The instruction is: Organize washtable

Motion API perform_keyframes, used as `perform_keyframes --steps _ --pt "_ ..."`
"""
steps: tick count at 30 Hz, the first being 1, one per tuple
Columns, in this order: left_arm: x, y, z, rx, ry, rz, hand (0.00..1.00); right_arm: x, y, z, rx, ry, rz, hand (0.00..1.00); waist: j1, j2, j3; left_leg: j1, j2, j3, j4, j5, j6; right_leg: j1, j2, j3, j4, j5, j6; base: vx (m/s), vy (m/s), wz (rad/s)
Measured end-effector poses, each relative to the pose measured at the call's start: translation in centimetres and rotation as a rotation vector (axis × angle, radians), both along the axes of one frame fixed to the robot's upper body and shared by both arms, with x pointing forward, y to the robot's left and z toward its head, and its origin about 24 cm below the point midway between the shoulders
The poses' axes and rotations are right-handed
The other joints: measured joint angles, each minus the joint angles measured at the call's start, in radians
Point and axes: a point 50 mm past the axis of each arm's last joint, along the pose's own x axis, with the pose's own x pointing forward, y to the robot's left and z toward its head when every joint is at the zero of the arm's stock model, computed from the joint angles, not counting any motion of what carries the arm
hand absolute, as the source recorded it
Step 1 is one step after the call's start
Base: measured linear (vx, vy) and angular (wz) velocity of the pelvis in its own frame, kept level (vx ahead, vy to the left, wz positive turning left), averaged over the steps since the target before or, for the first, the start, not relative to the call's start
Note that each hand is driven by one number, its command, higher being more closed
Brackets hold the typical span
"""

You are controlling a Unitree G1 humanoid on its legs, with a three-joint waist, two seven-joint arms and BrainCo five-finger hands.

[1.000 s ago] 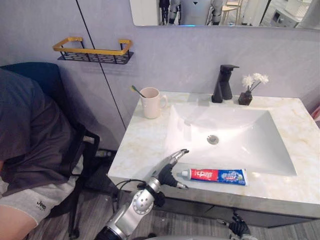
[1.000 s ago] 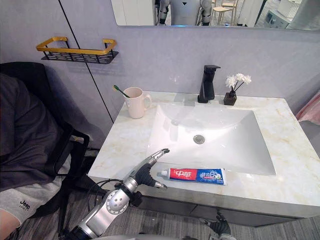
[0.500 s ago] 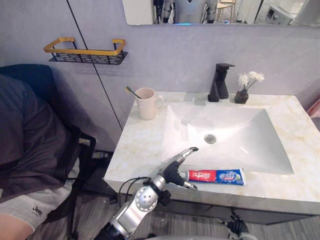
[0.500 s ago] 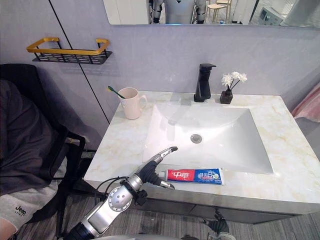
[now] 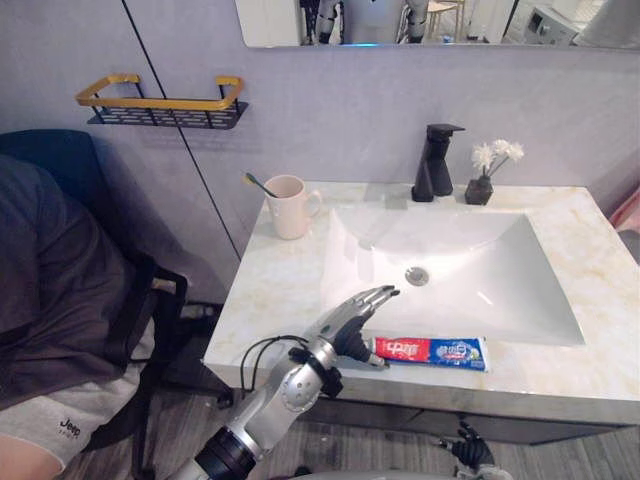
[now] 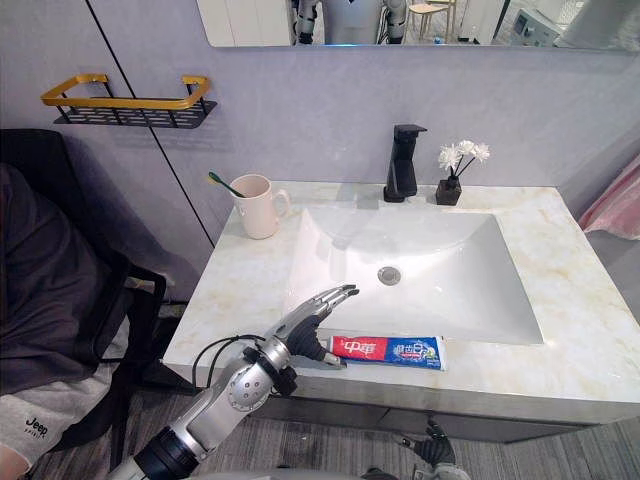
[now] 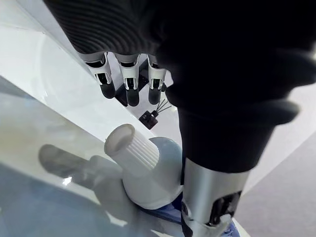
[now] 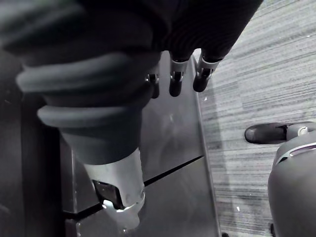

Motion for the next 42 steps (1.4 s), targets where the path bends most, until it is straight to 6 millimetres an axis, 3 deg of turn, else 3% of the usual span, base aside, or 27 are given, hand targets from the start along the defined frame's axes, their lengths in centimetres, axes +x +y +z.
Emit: perform_keyframes --steps 1,2,11,22,29,34,38,39,42 --pt "0.1 0.0 -0.1 0.008 0.000 0.001 0.00 0.0 0.0 0.0 0.000 0.000 0.000 0.00 0.000 0.000 0.000 0.000 0.000 0.000 0.000 0.000 0.000 0.000 0.000 0.000 -0.001 0.000 0.000 0.00 0.000 0.00" --pt "0.2 -0.1 -0.4 0.027 0.002 0.003 1.00 0.0 0.0 0.0 0.000 -0.001 0.000 0.00 0.000 0.000 0.000 0.000 0.000 0.001 -0.002 0.000 0.000 0.000 0.000 0.001 -0.004 0.002 0.002 0.00 0.000 0.00" --pt "0.4 -1.0 -1.8 0.121 0.000 -0.041 1.00 0.0 0.0 0.0 -0.002 -0.001 -0.003 0.00 -0.004 -0.002 -0.007 -0.002 -0.001 0.009 -0.013 0.000 0.000 -0.012 -0.001 0.010 -0.004 0.005 0.005 -0.01 -0.004 -0.02" --pt "1.6 -1.4 -1.3 0.115 -0.026 -0.024 1.00 0.1 -0.3 0.1 -0.010 -0.002 -0.019 0.00 -0.008 0.003 -0.012 0.000 -0.001 0.025 -0.015 0.000 0.000 -0.019 -0.002 0.028 -0.008 0.010 0.008 -0.03 -0.008 -0.04" --pt "2.3 -0.4 -0.9 0.094 -0.025 0.032 1.00 -0.5 -1.4 0.2 -0.023 -0.007 -0.122 0.00 -0.030 0.002 -0.012 0.000 0.002 0.044 -0.018 -0.001 0.000 -0.030 0.000 0.047 -0.007 0.010 0.008 0.00 -0.010 -0.08" --pt "2.2 2.2 -0.8 0.025 0.026 0.177 1.00 -1.5 -4.2 0.9 -0.073 -0.038 -0.346 0.00 -0.035 0.002 -0.012 0.004 0.012 0.074 -0.018 -0.009 -0.005 -0.040 0.010 0.076 -0.004 0.011 0.006 0.00 -0.022 -0.17" --pt "1.9 5.0 -0.3 -0.047 0.047 0.318 1.00 -1.1 -7.8 4.0 -0.181 -0.207 -0.518 0.00 -0.027 0.001 -0.012 0.004 0.021 0.112 -0.013 -0.021 -0.009 -0.053 0.017 0.114 0.002 0.013 0.003 0.00 -0.018 -0.28" --pt "1.8 5.7 0.4 -0.080 0.032 0.355 1.00 -0.7 -9.3 5.9 -0.249 -0.295 -0.570 0.00 -0.025 -0.001 -0.013 0.004 0.023 0.124 -0.012 -0.024 -0.008 -0.060 0.019 0.125 0.009 0.013 0.004 0.01 -0.013 -0.26" --pt "1.7 6.3 2.2 -0.161 -0.021 0.394 1.00 0.3 -11.6 10.2 -0.388 -0.476 -0.649 0.00 -0.026 -0.007 -0.010 0.008 0.026 0.140 -0.009 -0.027 -0.006 -0.069 0.021 0.140 0.020 0.010 0.007 -0.02 -0.009 -0.17"
